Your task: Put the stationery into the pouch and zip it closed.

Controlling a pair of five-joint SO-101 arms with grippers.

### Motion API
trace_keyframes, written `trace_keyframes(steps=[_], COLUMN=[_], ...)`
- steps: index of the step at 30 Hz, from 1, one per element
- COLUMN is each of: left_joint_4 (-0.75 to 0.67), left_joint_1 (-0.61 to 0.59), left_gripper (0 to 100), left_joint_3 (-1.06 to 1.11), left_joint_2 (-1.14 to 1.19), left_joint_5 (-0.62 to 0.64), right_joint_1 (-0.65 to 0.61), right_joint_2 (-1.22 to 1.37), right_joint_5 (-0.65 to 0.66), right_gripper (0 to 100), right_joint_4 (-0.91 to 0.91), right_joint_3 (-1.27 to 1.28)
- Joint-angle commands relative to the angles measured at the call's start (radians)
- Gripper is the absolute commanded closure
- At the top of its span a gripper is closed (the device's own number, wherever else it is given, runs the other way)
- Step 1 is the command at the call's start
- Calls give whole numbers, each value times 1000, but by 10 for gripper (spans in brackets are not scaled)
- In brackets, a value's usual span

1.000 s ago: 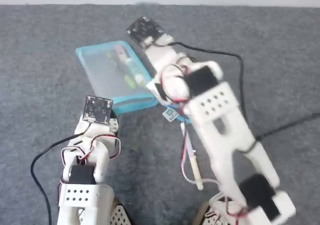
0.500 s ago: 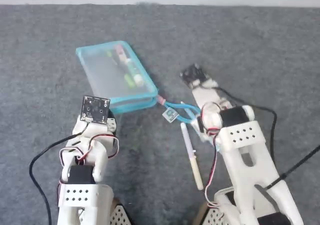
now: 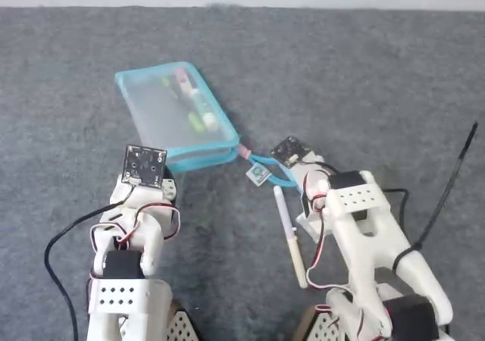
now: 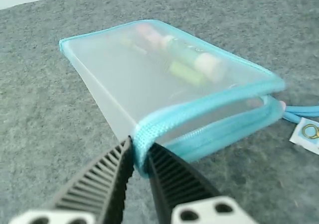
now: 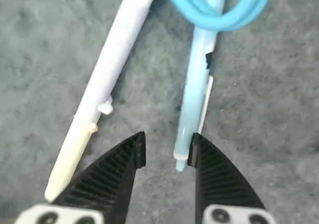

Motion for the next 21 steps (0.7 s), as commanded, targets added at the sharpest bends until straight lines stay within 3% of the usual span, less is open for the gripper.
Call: trace_keyframes(steps=[1, 8, 12, 15, 21], left_joint_4=[-23, -23, -23, -23, -23], left_joint_1=[-3, -3, -3, -3, -3], left_gripper=[987, 987, 987, 987, 987], left_joint_3=[-44, -44, -44, -44, -44], left_joint_2=[-17, -17, -17, -17, -17], left_joint_5=[0, 0, 0, 0, 0], right_joint_1=[25, 122, 127, 142, 302], right_joint_2=[12, 122, 143, 116, -87], right_joint_5=[15, 20, 20, 14, 32], right_gripper=[859, 875, 998, 993, 991], right_joint_4=[-41, -105, -104, -99, 35], right_joint_3=[2, 2, -8, -3, -8])
